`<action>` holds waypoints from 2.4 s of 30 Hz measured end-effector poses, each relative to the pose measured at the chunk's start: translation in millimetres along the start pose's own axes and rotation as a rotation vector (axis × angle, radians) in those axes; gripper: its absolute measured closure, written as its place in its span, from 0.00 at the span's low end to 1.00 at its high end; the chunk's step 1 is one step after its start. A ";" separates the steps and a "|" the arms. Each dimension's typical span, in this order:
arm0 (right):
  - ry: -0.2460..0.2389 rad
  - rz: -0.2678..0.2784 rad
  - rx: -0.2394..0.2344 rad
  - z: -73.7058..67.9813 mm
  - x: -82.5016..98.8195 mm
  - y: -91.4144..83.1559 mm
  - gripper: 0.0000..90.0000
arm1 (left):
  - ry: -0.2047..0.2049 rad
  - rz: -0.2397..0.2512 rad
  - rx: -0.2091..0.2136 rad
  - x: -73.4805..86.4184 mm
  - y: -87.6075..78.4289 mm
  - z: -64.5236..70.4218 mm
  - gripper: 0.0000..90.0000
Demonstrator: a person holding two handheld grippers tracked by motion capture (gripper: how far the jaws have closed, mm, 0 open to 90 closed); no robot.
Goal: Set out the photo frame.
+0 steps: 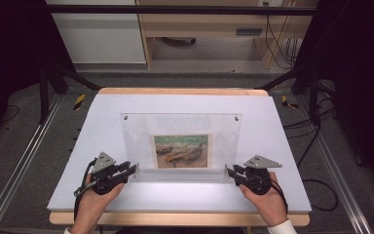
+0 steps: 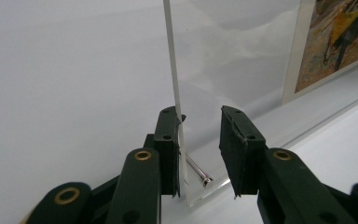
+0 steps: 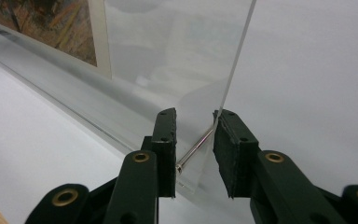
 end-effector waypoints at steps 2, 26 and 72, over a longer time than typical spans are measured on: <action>0.003 -0.006 0.000 -0.9 1.9 -0.9 0.78 | 0.008 -0.006 0.005 0.8 -0.5 0.0 0.75; -0.005 -0.026 -0.009 -3.8 8.8 -3.3 0.79 | 0.036 -0.029 0.022 7.9 -4.0 2.8 0.75; -0.102 0.105 0.111 7.8 -4.3 -30.0 0.13 | 0.128 -0.003 -0.075 3.7 -25.4 4.3 0.16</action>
Point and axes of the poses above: each handheld gripper's, and its own axes: y roughly forward along the jaws, x roughly out of its underside, z roughly to its right, the point moved 5 cm from there along y, roughly forward along the jaws, and after that the axes turned 4 degrees about z, right-handed, at the moved point
